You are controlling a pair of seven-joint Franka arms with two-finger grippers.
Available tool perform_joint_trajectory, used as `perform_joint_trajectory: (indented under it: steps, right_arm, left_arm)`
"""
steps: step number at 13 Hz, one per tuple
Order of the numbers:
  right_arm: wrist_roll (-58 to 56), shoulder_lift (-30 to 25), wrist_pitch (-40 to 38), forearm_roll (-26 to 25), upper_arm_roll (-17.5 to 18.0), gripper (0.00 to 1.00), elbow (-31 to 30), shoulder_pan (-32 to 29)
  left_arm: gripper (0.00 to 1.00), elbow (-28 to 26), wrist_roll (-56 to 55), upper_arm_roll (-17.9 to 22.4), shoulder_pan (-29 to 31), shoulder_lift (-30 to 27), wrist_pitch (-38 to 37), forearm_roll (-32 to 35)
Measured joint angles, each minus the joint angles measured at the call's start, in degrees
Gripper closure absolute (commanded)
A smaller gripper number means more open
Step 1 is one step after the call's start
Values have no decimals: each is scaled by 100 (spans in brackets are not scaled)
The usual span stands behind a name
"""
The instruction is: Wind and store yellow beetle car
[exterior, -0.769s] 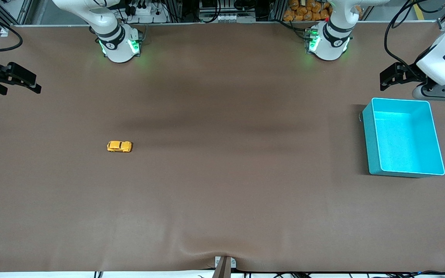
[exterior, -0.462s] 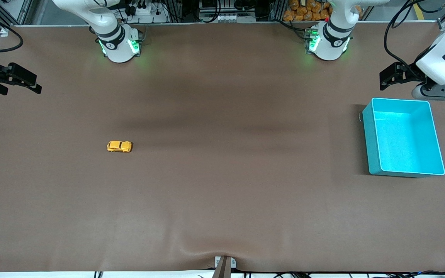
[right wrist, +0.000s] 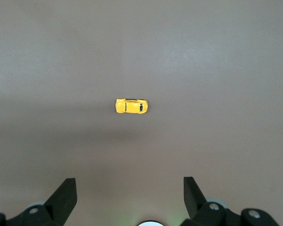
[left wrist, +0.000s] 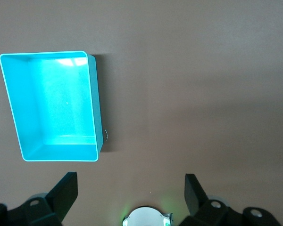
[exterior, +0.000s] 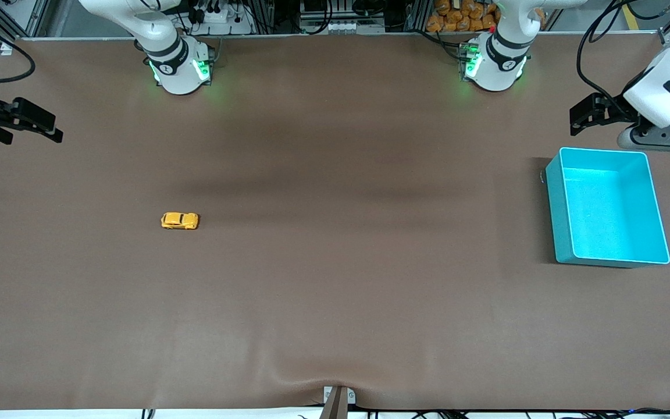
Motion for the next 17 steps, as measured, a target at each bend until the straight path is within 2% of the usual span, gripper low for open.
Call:
perform_joint_trajectory:
  steps: [2, 5, 11, 14, 16, 17]
  right_arm:
    - [-119, 13, 324, 0, 40, 0, -378, 0]
    - [-914, 59, 1356, -2, 190, 0, -1302, -4]
    - [-3747, 307, 3651, -12, 256, 0, -3064, -23]
    - [-5073, 592, 4059, -21, 293, 2, -3477, -26]
    - [-5791, 756, 4136, -29, 420, 14, -3532, -25]
    - [-6077, 819, 4310, -29, 480, 15, -3595, -24]
  left_arm:
    - [0, 0, 0, -4, 0, 0, -3, -12]
    - [0, 0, 0, -4, 0, 0, -10, -33]
    - [0, -4, 0, -3, 1, 6, -17, -38]
    - [0, -4, 0, -5, -1, 7, -17, -46]
    - [0, -4, 0, -6, -5, 7, -17, -48]
    - [0, -4, 0, -8, -8, 7, -16, -49]
